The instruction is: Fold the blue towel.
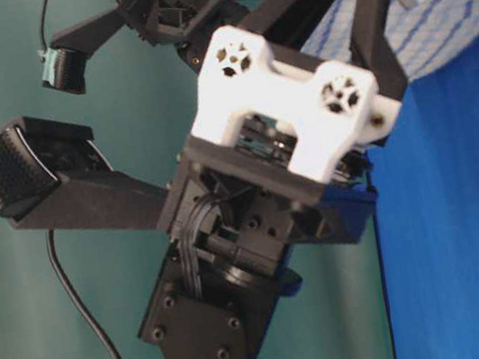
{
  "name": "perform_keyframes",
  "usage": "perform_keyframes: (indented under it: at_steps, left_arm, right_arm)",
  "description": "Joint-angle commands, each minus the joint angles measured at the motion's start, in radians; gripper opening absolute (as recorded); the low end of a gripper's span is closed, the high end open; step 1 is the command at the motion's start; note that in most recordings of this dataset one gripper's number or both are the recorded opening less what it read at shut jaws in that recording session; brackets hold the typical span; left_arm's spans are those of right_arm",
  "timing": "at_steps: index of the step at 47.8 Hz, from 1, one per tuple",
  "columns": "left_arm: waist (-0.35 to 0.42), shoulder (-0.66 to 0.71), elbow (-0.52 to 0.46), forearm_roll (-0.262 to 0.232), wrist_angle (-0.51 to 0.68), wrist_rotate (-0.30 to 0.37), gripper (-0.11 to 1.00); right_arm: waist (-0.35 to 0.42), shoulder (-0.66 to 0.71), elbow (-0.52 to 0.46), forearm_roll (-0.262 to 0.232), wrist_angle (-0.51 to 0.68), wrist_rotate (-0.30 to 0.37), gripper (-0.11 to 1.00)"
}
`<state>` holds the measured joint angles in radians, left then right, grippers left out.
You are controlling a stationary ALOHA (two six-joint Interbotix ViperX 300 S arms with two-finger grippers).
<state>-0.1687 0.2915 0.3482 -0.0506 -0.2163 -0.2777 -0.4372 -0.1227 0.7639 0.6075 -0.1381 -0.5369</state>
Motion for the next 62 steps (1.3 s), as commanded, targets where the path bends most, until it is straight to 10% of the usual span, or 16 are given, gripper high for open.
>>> perform_keyframes:
  at_steps: [1,43,57,62]
  left_arm:
    - [-0.014,-0.018,-0.008,0.0,-0.012,-0.002,0.03]
    - [-0.008,-0.091,0.184,-0.011,-0.04,-0.195,0.04]
    - [-0.011,-0.107,0.23,-0.011,-0.041,-0.209,0.75]
    - [-0.017,-0.112,0.244,-0.011,-0.037,-0.21,0.78]
  right_arm:
    - [-0.012,-0.002,-0.025,-0.003,-0.012,-0.002,-0.05]
    - [-0.011,0.244,-0.244,-0.012,0.067,-0.002,-0.05]
    - [-0.003,0.291,-0.285,-0.012,0.083,0.0,0.11]
    - [0.002,0.299,-0.293,-0.011,0.083,0.002,0.33]
